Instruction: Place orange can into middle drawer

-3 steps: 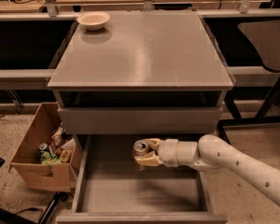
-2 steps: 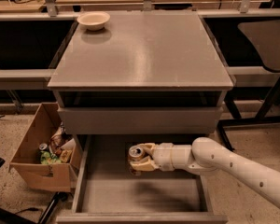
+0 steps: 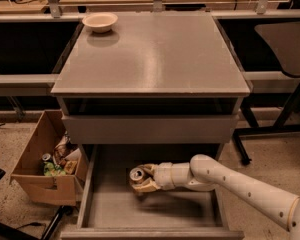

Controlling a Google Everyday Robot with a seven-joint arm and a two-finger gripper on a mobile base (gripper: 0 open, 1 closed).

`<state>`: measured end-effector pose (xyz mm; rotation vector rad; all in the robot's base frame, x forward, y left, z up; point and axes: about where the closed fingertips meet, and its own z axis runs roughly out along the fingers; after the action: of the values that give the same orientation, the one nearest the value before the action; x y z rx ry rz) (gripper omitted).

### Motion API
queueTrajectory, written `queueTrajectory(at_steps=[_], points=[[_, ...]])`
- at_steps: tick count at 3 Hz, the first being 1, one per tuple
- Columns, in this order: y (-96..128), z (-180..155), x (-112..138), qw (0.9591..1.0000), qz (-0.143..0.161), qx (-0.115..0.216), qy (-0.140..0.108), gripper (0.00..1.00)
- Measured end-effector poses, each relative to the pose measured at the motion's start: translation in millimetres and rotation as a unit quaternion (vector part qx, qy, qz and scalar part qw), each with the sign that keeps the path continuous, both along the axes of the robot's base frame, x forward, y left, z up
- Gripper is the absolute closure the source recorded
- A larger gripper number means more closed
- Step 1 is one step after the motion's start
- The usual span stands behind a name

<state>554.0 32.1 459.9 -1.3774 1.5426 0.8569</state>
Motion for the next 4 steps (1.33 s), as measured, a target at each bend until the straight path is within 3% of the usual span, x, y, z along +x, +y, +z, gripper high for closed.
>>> queueTrajectory(at_steps=[1, 2, 4], points=[[7.6, -32.5, 3.4, 0.9995, 0.024, 0.02, -0.011, 1.0], [8.5, -34.4, 3.6, 0.9994, 0.023, 0.023, -0.01, 0.82], [8.9, -33.8, 3.3, 0.9994, 0.024, 0.022, -0.009, 0.36]])
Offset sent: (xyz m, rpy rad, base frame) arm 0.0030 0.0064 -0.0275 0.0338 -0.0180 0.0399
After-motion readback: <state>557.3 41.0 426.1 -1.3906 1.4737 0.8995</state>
